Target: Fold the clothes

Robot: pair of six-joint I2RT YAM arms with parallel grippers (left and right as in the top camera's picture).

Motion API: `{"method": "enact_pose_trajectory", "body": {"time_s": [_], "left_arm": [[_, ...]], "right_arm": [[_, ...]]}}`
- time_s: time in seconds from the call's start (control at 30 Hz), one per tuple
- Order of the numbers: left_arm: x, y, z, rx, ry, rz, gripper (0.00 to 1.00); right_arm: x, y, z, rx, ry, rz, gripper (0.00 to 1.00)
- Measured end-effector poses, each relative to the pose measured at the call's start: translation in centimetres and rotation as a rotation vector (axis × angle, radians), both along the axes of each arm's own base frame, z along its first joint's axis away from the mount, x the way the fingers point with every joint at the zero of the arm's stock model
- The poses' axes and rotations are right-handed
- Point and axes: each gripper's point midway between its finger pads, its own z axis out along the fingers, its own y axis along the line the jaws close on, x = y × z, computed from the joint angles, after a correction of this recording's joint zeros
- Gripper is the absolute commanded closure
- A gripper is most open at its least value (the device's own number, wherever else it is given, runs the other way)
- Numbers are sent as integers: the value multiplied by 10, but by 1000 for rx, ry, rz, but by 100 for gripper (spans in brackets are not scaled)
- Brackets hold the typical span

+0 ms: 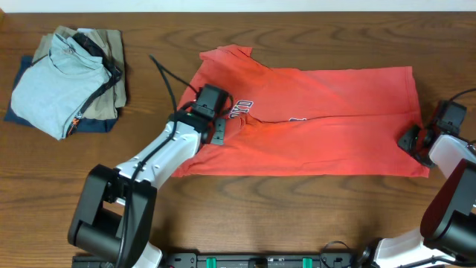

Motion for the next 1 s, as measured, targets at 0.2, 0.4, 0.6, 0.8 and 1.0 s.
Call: {"method": "enact_pose_trajectory", "body": {"time_s": [0.2, 0.4, 0.6, 0.8, 1.0], "left_arm": [[-8, 21, -13, -29, 43, 109, 50], [-35, 28, -36, -52, 126, 159, 50], [-40, 29, -39, -77, 118, 197, 50], [-68, 41, -41, -87, 208, 310, 50], [-98, 45, -42, -116, 338, 386, 49]], "right_arm": [[-11, 5, 0, 14, 51, 28, 49], [-17, 6, -1, 11, 62, 34, 44], [-23, 6, -2, 1, 72, 29, 43], [-40, -2, 0, -28, 130, -30, 42], [-49, -8, 0, -33, 144, -76, 42]]}}
